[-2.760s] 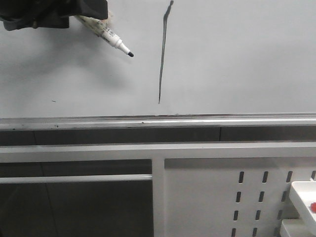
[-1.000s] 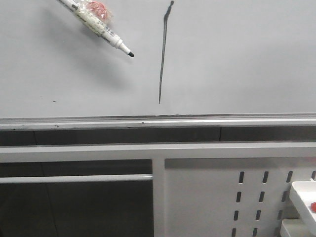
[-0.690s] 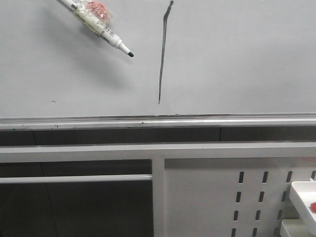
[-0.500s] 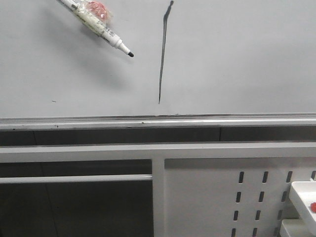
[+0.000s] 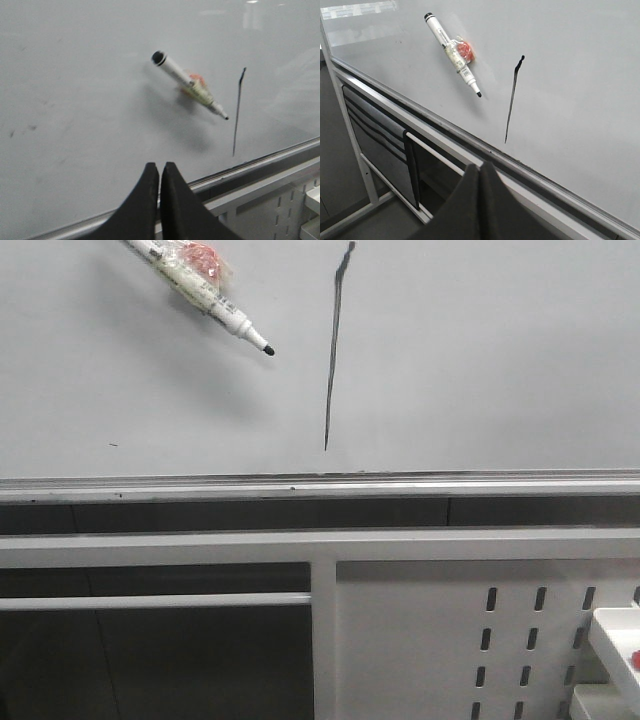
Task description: Write number 1 on whiteboard
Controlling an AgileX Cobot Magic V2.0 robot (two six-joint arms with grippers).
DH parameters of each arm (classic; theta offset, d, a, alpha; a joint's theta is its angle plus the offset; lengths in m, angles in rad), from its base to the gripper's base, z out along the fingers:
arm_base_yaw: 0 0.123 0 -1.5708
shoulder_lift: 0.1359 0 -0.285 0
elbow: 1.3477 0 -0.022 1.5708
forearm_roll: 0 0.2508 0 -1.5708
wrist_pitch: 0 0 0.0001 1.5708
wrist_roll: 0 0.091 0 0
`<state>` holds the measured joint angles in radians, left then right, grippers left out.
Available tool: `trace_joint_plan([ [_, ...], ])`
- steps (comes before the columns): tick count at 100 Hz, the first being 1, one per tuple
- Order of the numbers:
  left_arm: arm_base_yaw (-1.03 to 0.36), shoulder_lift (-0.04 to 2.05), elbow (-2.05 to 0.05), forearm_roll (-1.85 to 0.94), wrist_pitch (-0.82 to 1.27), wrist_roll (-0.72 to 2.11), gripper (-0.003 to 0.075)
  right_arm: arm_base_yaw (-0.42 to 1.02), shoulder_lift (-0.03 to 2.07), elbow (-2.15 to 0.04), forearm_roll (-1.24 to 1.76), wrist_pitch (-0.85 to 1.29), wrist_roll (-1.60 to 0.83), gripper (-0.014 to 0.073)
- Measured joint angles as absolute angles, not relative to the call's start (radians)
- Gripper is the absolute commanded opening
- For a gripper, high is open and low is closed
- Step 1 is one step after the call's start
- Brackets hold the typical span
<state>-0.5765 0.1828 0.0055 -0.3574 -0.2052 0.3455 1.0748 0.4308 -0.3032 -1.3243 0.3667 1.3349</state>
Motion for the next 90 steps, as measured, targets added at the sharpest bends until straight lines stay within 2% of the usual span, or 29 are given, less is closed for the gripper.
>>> trace_joint_plan([
  [11, -0.453, 0.098, 0.005, -0.289, -0.14, 0.223, -0.002, 1.075, 0.431, -0.303, -1.326, 0.367, 1.335, -0.0071],
  [32, -0.288, -0.006, 0.005, -0.166, 0.05, 0.188, -0.002, 1.075, 0.431, -0.303, -1.326, 0.365, 1.335, -0.0071],
  [48, -0.184, -0.006, 0.005, -0.188, 0.307, 0.143, -0.002, 1.075, 0.431, -0.303, -1.326, 0.365, 1.335, -0.0071],
  [90, -0.154, -0.006, 0.003, -0.221, 0.35, 0.099, -0.002, 1.075, 0.431, -0.303, -1.326, 0.365, 1.333, -0.0071],
])
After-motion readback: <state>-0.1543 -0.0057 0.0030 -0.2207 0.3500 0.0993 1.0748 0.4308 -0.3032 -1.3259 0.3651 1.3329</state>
